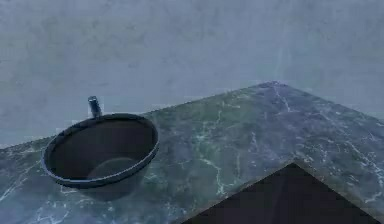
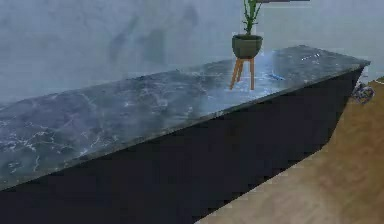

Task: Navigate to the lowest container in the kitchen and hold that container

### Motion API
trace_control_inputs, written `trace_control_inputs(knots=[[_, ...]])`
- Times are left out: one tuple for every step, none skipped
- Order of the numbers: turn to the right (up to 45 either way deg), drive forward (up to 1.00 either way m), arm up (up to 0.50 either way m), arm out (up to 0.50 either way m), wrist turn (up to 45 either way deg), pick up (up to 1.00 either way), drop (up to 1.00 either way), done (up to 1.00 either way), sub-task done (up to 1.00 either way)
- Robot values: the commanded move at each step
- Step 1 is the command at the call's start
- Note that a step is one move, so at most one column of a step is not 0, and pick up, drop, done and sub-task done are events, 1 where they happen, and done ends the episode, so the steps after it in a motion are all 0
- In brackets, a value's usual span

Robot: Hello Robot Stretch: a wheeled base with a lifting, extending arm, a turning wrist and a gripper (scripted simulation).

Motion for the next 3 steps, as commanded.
trace_control_inputs(knots=[[45.0, 0.00, 0.00, 0.00, 0.0, 0.00, 0.00, 0.00, 0.00], [45.0, 0.00, 0.00, 0.00, 0.0, 0.00, 0.00, 0.00, 0.00], [45.0, 0.00, 0.00, 0.00, 0.0, 0.00, 0.00, 0.00, 0.00]])
